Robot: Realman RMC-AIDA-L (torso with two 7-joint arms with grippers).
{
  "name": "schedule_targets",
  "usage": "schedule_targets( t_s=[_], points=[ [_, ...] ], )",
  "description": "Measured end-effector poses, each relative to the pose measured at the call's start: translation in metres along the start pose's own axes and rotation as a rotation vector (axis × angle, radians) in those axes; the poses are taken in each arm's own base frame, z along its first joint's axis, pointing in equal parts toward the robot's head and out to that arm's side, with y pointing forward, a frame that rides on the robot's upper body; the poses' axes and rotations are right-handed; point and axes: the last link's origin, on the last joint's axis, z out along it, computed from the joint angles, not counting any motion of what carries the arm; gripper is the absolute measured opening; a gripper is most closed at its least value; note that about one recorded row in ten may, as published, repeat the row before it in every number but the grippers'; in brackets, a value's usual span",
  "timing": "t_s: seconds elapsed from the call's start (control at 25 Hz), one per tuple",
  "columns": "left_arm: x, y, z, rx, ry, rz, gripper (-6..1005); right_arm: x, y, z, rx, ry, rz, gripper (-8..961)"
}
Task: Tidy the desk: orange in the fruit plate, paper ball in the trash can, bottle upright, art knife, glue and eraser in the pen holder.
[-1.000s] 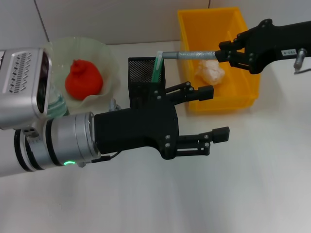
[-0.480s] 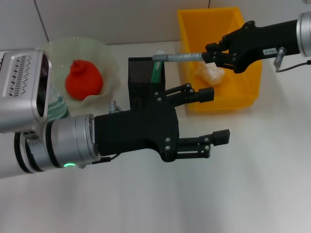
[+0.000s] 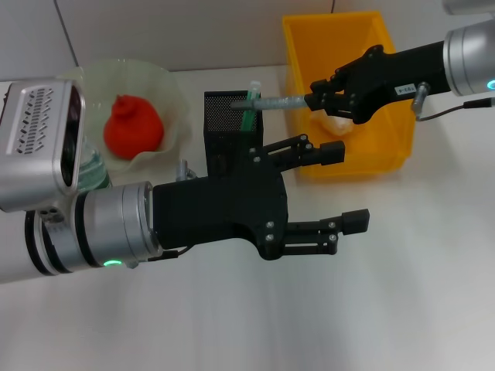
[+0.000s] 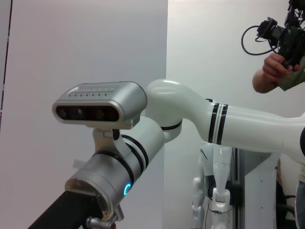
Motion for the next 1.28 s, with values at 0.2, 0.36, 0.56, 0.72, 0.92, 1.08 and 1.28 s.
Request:
schedule_targets(
  t_s=[0.2, 0.36, 0.56, 0.72, 0.92, 1.08, 1.28],
  points=[
    [0.0, 0.0, 0.0, -0.002, 0.0, 0.001, 815, -0.003, -0.001, 0.002, -0.001, 0.014, -0.014, 148],
    [0.0, 0.0, 0.001, -0.002, 0.0, 0.006, 815, -0.007, -0.002, 0.004, -0.002, 0.029, -0.022, 148],
    [0.0, 0.0, 0.001, -0.002, 0.0, 0.009, 815, -0.013, -0.002, 0.009, -0.013, 0.043, -0.029, 148],
    [0.001, 0.0, 0.001, -0.002, 0.0, 0.01, 815, -0.016, -0.003, 0.014, -0.023, 0.049, -0.032, 148],
    [0.001, 0.0, 0.001, -0.003, 0.001, 0.013, 815, -0.02, -0.006, 0.02, -0.028, 0.055, -0.03, 148],
    [0.002, -0.001, 0.002, -0.005, 0.002, 0.017, 815, -0.02, -0.008, 0.022, -0.023, 0.062, -0.032, 148],
    [0.002, -0.001, 0.001, -0.006, 0.002, 0.021, 815, -0.022, -0.008, 0.028, -0.033, 0.067, -0.029, 148]
  ],
)
